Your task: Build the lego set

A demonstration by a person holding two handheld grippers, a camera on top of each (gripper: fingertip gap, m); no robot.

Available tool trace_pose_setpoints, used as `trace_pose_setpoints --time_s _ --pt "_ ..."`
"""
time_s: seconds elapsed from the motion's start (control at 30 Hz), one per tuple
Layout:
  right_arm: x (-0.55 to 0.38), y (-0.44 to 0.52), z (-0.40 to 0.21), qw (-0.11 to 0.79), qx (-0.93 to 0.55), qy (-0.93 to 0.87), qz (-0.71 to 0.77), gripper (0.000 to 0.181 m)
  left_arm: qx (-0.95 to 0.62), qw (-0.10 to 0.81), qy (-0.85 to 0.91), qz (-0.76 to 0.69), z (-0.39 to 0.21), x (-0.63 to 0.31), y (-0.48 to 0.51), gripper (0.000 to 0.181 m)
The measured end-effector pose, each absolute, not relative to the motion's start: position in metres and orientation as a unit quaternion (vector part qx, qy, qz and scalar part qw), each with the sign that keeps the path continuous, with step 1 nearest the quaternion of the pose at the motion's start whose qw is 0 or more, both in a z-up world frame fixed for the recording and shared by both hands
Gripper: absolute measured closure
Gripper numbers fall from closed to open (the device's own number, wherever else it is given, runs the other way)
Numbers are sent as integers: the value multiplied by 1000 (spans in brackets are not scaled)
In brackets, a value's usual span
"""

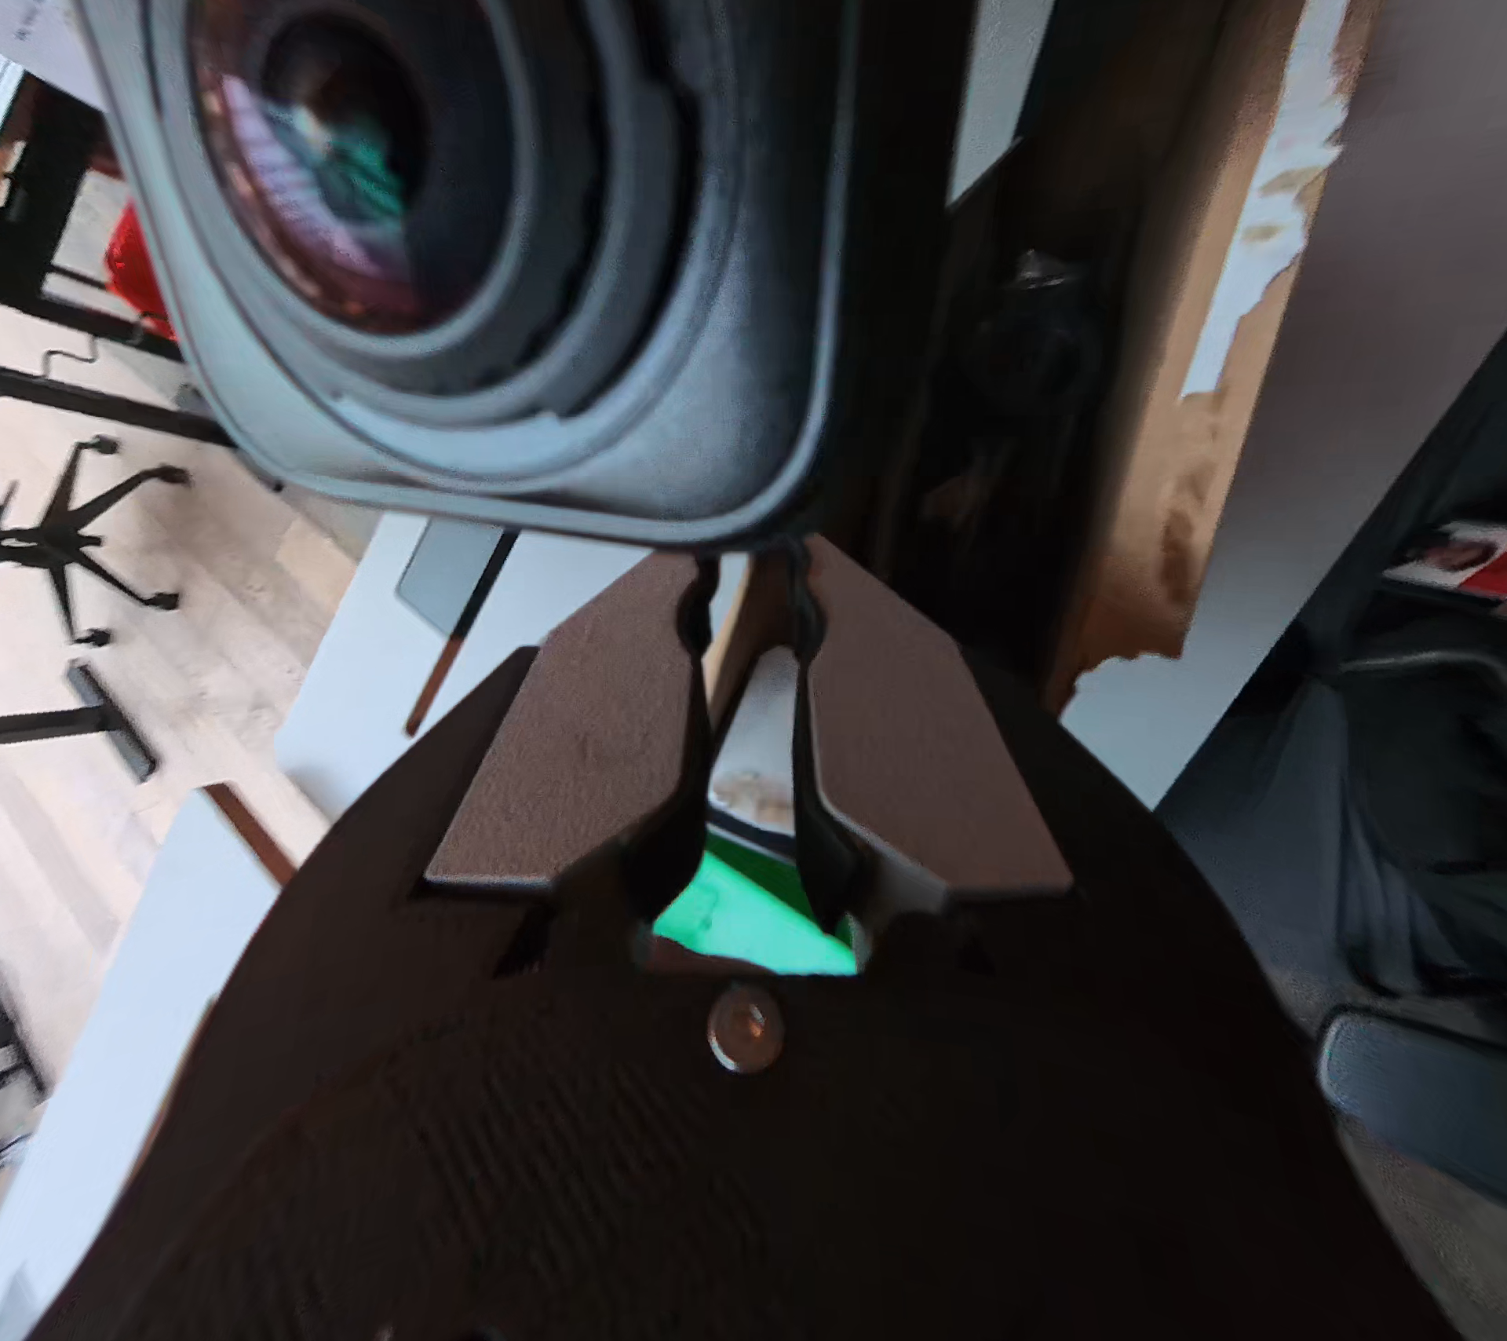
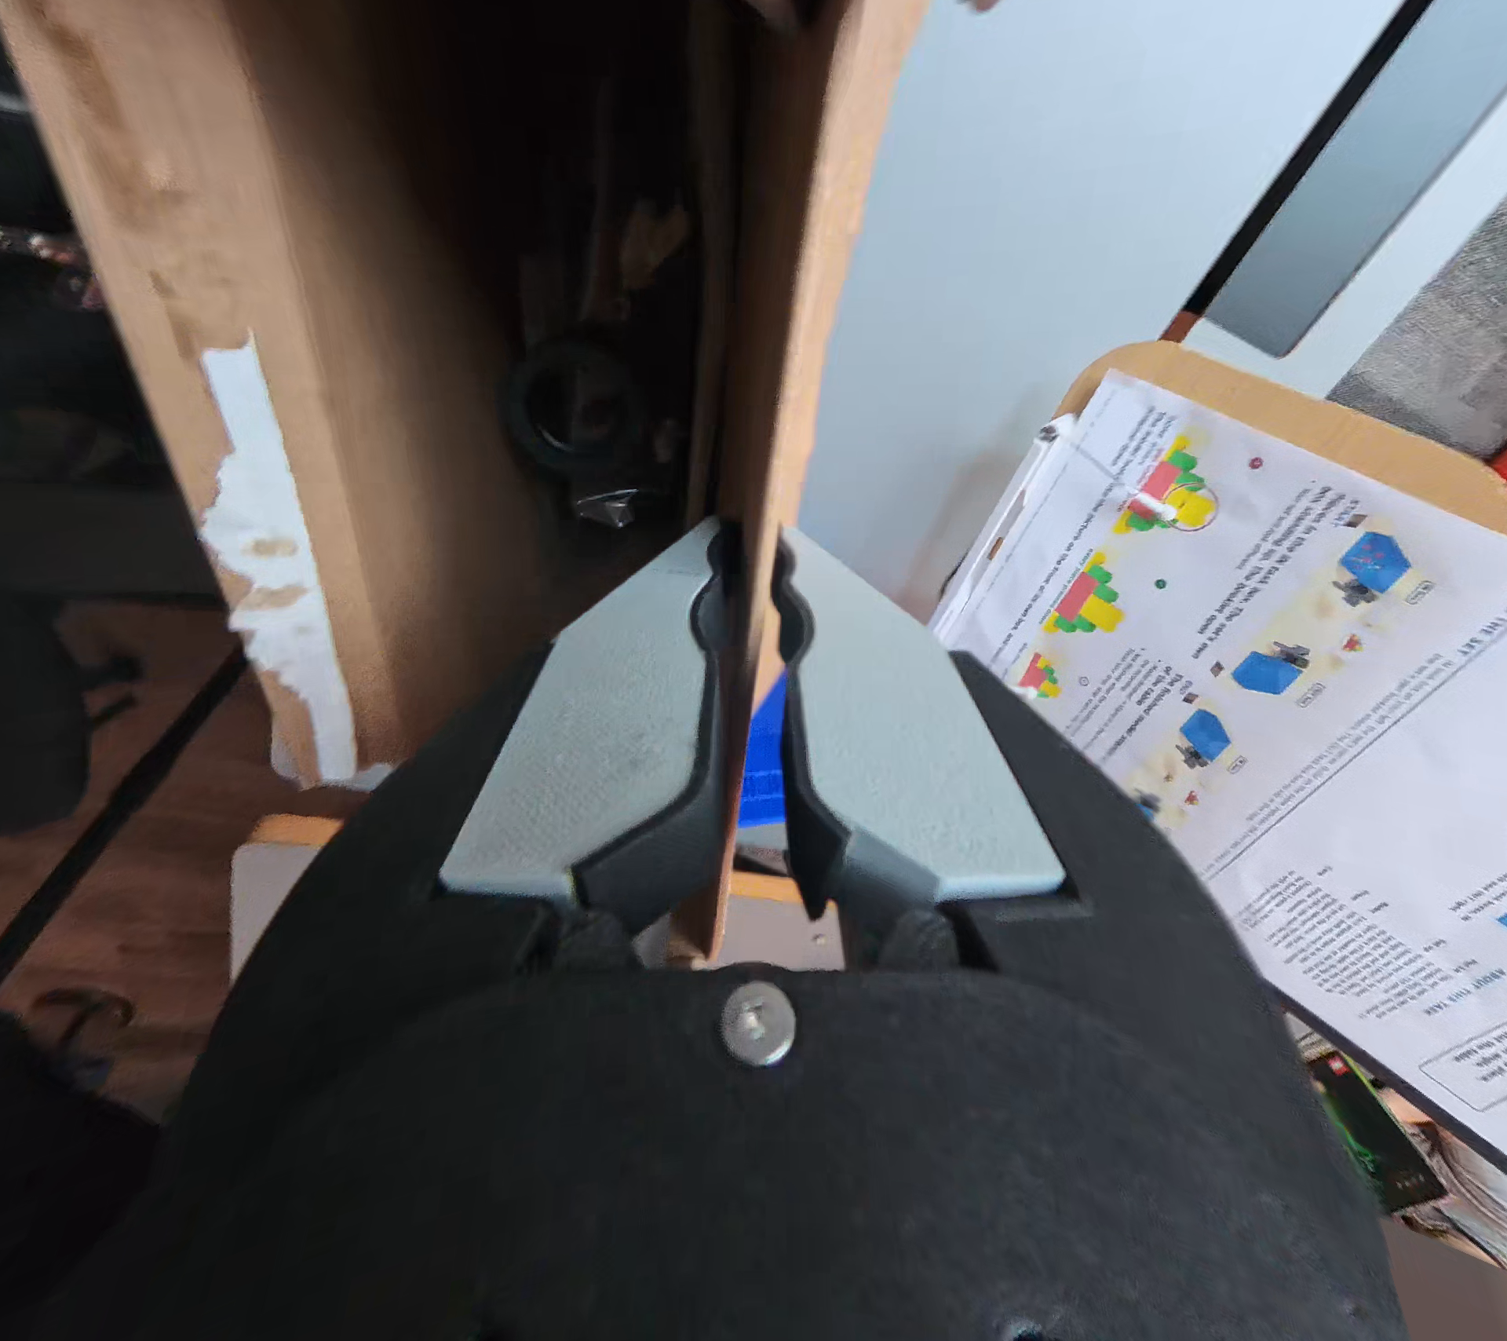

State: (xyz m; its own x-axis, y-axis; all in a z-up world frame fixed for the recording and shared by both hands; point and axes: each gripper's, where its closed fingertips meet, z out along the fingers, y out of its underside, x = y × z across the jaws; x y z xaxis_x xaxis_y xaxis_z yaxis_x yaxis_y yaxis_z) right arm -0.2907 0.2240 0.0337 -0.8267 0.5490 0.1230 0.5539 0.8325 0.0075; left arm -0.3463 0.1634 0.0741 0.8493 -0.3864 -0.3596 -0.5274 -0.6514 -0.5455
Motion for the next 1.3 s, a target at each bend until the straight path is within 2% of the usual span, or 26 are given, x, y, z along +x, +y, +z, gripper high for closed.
trace_pose_setpoints --time_s 0.03,0.07,0.1,0.13,0.23,0.33,0.37,0.43,0.53,0.63,0.67,0.73,0.8,0.87,0.9,0.93,1.0,1.03,1.07,1.13,1.23,1.3 --pt "-299 221 34 86 -296 -951 -12 162 -903 324 257 118 78 -350 160 164" --pt "-307 220 35 108 -300 -948 -7 159 -905 319 256 120 82 -352 158 160" --pt "-304 216 32 93 -292 -952 0 174 -908 316 253 110 83 -352 156 156" --pt "-302 214 28 77 -300 -951 5 181 -912 310 249 101 80 -354 154 152" --pt "-304 215 28 79 -296 -951 32 180 -930 301 210 4 69 -353 151 165" --pt "-299 240 38 90 -341 -936 1 154 -930 301 212 25 69 -359 148 175" --pt "-287 258 41 82 -357 -930 -25 154 -930 300 211 26 69 -359 146 175" --pt "-266 268 38 41 -374 -926 -10 178 -931 302 204 7 69 -356 147 176" --pt "-261 270 37 39 -357 -933 -6 180 -930 296 215 20 70 -353 153 176" --pt "-261 270 40 43 -384 -922 16 169 -929 297 217 34 70 -353 153 174" --pt "-258 268 39 29 -388 -920 36 178 -929 301 215 20 70 -351 152 175" --pt "-261 272 38 40 -387 -920 50 179 -929 308 205 14 70 -351 156 176" --pt "-270 276 41 78 -381 -920 40 171 -929 301 207 52 69 -359 159 175" --pt "-291 276 67 172 -391 -901 77 155 -928 306 196 76 70 -366 160 171" --pt "-295 273 87 208 -394 -889 104 154 -924 325 191 64 74 -364 160 170" --pt "-292 267 107 223 -392 -882 140 155 -917 349 187 40 80 -360 160 169" --pt "-278 244 140 219 -374 -873 224 141 -897 406 176 7 102 -356 155 154" --pt "-266 226 151 210 -355 -872 265 134 -880 441 177 -11 117 -351 148 150" --pt "-251 206 154 198 -326 -875 299 134 -861 473 185 -29 132 -342 138 152" --pt "-235 193 133 231 -297 -886 270 141 -838 498 222 -18 142 -319 114 153" --pt "-225 190 72 242 -273 -917 164 134 -842 454 291 29 111 -278 94 144" --pt "-232 205 44 245 -290 -922 71 151 -864 388 304 102 80 -279 102 138"
